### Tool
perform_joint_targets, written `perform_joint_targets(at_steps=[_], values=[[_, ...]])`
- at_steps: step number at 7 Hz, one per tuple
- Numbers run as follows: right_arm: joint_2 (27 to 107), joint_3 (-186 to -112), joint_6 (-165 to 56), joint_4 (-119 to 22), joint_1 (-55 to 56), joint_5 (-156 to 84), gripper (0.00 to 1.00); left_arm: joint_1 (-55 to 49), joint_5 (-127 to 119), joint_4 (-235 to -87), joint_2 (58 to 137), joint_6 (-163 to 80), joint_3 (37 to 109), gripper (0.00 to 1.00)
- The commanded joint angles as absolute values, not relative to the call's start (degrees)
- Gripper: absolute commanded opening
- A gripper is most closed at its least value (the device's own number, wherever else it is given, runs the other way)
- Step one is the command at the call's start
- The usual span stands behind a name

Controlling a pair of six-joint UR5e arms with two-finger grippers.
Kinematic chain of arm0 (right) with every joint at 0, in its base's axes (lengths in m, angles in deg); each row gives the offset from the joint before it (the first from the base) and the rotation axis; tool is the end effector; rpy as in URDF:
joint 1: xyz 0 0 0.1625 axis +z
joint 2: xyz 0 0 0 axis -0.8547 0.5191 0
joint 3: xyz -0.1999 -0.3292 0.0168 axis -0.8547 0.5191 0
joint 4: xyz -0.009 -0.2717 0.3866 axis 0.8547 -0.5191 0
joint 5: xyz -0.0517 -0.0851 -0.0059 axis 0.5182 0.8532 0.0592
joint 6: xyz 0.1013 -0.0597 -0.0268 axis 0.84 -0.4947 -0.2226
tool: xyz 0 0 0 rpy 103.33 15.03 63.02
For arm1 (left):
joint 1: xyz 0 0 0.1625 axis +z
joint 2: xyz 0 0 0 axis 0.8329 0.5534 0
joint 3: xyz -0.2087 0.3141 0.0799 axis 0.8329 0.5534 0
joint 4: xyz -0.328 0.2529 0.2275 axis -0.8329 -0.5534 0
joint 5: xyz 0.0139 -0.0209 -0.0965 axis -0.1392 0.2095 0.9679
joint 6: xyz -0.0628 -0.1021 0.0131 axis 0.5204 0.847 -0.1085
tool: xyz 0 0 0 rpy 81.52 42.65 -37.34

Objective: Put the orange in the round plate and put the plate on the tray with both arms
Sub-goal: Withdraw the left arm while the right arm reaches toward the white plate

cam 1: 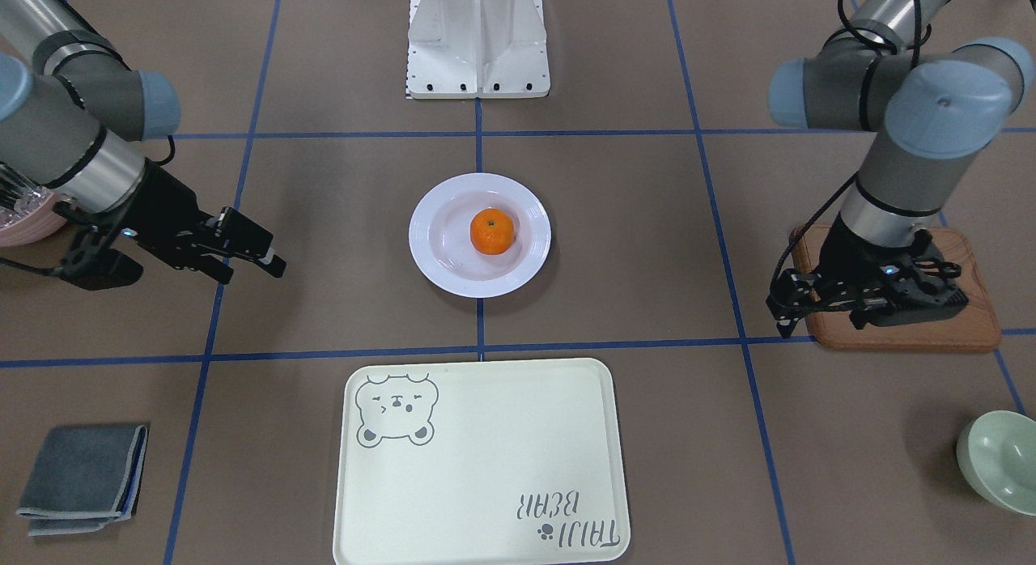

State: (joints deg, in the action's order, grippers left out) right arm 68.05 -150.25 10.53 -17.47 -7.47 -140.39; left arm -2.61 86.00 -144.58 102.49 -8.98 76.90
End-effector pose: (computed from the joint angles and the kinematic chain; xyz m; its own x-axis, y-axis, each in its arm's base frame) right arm -0.3723 -0.5597 0.2868 0.2694 0.1510 0.9511 -0.2284 0.9695 -0.0892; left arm 0.2854 -0.6479 0.3135 0.7522 -0.0245 -0.6585 0.2264 0.9481 0.2233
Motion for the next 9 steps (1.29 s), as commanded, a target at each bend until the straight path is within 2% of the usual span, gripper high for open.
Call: perform_joint_targets(at_steps=[1, 4, 9], values=[[67.2, -146.3, 20.1, -5.4, -14.4, -133.1, 1.0, -5.8, 86.3, -144.8, 99.7, -16.7, 76.3, 0.99], [66.6, -143.5, 27.4, 4.6, -22.7, -122.1, 1.0, -5.7, 86.3, -144.1, 99.8, -16.7, 75.4, 0.99], [65.0, -142.8, 28.0, 5.1, -30.7, -111.1, 1.0, -5.7, 86.3, -144.5, 100.6, -16.8, 72.1, 0.99]])
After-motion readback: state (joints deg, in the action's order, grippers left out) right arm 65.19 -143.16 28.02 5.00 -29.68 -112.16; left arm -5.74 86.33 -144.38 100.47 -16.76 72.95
